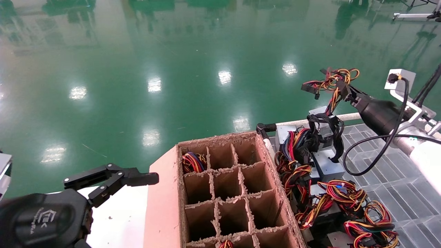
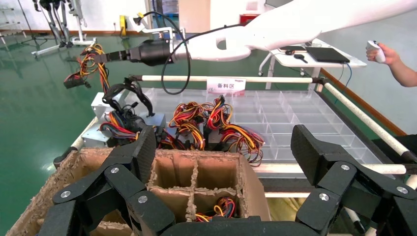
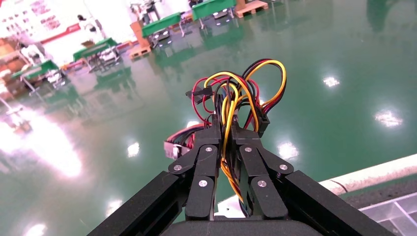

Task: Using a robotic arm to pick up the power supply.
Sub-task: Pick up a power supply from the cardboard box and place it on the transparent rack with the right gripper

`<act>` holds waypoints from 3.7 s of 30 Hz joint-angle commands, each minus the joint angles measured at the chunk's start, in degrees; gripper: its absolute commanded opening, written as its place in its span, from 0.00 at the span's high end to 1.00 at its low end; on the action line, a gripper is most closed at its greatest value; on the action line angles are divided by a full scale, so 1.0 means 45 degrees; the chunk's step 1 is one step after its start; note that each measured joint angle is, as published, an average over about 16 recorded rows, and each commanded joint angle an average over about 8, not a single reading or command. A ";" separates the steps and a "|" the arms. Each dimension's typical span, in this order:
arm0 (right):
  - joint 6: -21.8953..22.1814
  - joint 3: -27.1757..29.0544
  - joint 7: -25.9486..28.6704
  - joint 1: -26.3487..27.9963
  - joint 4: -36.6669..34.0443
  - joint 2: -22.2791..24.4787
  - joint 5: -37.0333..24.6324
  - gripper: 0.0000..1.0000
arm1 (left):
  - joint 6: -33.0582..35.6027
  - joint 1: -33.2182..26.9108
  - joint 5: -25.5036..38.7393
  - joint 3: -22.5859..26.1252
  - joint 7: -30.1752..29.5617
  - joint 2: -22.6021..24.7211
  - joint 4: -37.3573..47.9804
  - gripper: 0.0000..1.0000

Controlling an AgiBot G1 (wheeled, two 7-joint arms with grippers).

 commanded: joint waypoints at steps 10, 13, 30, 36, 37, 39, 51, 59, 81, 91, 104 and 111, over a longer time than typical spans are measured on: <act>0.0074 0.1177 -0.0011 -0.0685 0.0018 -0.0268 0.1696 1.00 | -0.0001 -0.0001 -0.0002 0.0003 0.0001 -0.0001 0.0000 0.00; 0.0019 0.1531 -0.0128 -0.0881 0.0075 -0.0383 0.2204 1.00 | -0.0001 -0.0001 -0.0002 0.0003 0.0002 -0.0001 0.0000 0.00; -0.0072 0.2819 -0.1637 -0.1582 0.0163 -0.1148 0.4035 1.00 | -0.0003 -0.0002 -0.0005 0.0007 0.0004 -0.0003 0.0000 0.00; -0.0254 0.2858 -0.2133 -0.1695 0.0187 -0.1308 0.4087 1.00 | -0.0003 -0.0002 -0.0006 0.0009 0.0004 -0.0003 0.0000 0.00; -0.0296 0.2835 -0.2214 -0.1701 0.0194 -0.1314 0.4054 1.00 | -0.0004 -0.0002 -0.0006 0.0009 0.0004 -0.0003 0.0000 0.00; -0.0376 0.2778 -0.2358 -0.1702 0.0201 -0.1307 0.3970 1.00 | -0.0004 -0.0002 -0.0006 0.0009 0.0005 -0.0004 0.0000 0.00; -0.0558 0.2660 -0.2658 -0.1921 -0.0003 -0.0786 0.3796 1.00 | -0.0005 -0.0003 -0.0008 0.0012 0.0006 -0.0005 0.0000 0.00; -0.0799 0.2618 -0.2635 -0.2246 -0.0043 -0.0259 0.3736 1.00 | -0.0006 -0.0003 -0.0009 0.0014 0.0007 -0.0005 0.0000 0.00; -0.0938 0.2527 -0.2627 -0.3057 -0.0050 0.0935 0.3609 1.00 | -0.0008 -0.0005 -0.0013 0.0019 0.0009 -0.0007 0.0000 0.00; -0.1157 0.2308 -0.2498 -0.3108 -0.0007 0.1199 0.3295 1.00 | -0.0009 -0.0005 -0.0015 0.0021 0.0011 -0.0008 0.0000 0.00; -0.1367 0.2126 -0.2420 -0.3186 0.0002 0.1647 0.3036 1.00 | -0.0010 -0.0006 -0.0016 0.0024 0.0012 -0.0009 0.0000 0.00; -0.1396 0.2056 -0.2463 -0.3169 0.0021 0.1787 0.2935 1.00 | -0.0010 -0.0006 -0.0018 0.0026 0.0013 -0.0010 0.0000 0.00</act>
